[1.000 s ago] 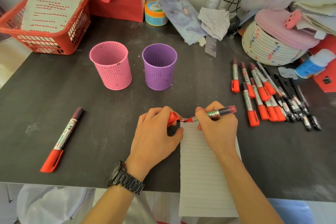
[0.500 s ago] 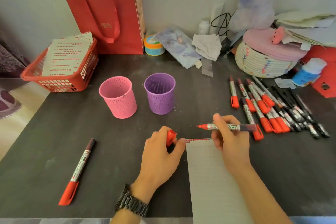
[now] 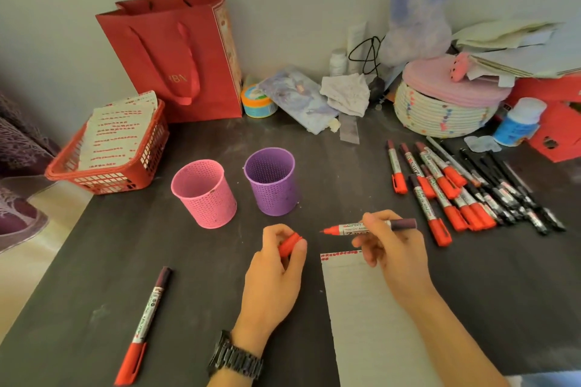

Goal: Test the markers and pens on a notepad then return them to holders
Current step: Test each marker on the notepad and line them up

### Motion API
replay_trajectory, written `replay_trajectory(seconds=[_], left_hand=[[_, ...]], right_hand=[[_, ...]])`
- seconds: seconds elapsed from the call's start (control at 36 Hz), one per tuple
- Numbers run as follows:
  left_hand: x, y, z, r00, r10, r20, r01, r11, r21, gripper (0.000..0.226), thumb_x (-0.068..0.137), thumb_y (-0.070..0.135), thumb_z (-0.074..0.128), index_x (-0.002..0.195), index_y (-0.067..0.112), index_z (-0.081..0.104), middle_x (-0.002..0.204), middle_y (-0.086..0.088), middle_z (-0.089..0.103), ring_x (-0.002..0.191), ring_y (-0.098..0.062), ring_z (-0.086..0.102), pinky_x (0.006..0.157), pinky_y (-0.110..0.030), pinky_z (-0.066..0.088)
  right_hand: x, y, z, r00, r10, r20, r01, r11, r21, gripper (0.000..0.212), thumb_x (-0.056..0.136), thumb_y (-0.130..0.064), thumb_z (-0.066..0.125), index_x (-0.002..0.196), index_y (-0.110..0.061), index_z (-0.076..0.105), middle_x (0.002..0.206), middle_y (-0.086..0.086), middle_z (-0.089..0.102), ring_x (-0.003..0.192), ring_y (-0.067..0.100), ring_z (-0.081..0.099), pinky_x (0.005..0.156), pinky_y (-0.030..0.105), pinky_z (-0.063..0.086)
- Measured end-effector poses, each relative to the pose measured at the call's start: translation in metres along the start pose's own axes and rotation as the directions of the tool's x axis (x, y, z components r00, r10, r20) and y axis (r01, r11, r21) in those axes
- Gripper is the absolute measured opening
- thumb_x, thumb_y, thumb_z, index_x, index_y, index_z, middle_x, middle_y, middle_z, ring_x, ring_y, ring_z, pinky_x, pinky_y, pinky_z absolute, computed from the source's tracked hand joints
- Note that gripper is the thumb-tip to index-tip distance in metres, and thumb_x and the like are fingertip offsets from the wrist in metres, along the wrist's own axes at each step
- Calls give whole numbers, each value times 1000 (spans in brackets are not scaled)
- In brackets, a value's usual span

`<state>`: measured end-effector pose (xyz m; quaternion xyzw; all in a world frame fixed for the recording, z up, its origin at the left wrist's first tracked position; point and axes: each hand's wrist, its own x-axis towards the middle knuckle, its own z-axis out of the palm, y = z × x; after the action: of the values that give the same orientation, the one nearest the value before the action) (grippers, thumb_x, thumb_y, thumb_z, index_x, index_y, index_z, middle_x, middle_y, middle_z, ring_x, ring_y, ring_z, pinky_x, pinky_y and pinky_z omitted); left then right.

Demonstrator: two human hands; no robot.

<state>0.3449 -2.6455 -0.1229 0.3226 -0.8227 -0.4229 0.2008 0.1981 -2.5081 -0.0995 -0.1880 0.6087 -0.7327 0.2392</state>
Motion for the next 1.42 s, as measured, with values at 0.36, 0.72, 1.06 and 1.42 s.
replay_trajectory(seconds=[0.36, 0.72, 1.06, 1.42], left_hand=[[0, 8, -6, 995, 83, -60, -87, 994, -68, 34, 79, 63, 50, 107, 48, 62, 99, 24, 64, 92, -4, 59, 74, -8, 43], [0, 5, -6, 992, 111, -61, -117, 988, -97, 25, 83, 61, 53, 106, 53, 61, 103, 27, 63, 90, -6, 60, 71, -8, 44], [0, 2, -7, 990, 132, -55, -139, 980, -145, 24, 83, 60, 54, 105, 55, 61, 97, 26, 66, 84, -7, 61, 68, -10, 45], [-3, 6, -8, 973, 229, -40, -233, 963, -135, 30, 82, 62, 62, 112, 58, 62, 102, 28, 67, 83, -13, 63, 69, -16, 48]], right_hand=[[-1, 0, 4, 999, 8, -41, -14, 987, -158, 41, 78, -55, 65, 66, -15, 70, 59, 7, 67, 46, 6, 55, 51, 15, 48], [-2, 1, 4, 999, 10, -50, -20, 980, -200, 40, 75, -59, 64, 66, -21, 72, 61, 6, 68, 46, 6, 56, 50, 15, 47], [-4, 2, 7, 999, 20, -38, -30, 955, -295, 41, 73, -62, 65, 65, -23, 72, 61, 3, 70, 47, 4, 56, 49, 13, 46], [-7, -5, 14, 1000, 18, -17, -23, 940, -340, 36, 70, -66, 63, 67, -33, 77, 60, 0, 71, 51, 5, 60, 51, 12, 47]])
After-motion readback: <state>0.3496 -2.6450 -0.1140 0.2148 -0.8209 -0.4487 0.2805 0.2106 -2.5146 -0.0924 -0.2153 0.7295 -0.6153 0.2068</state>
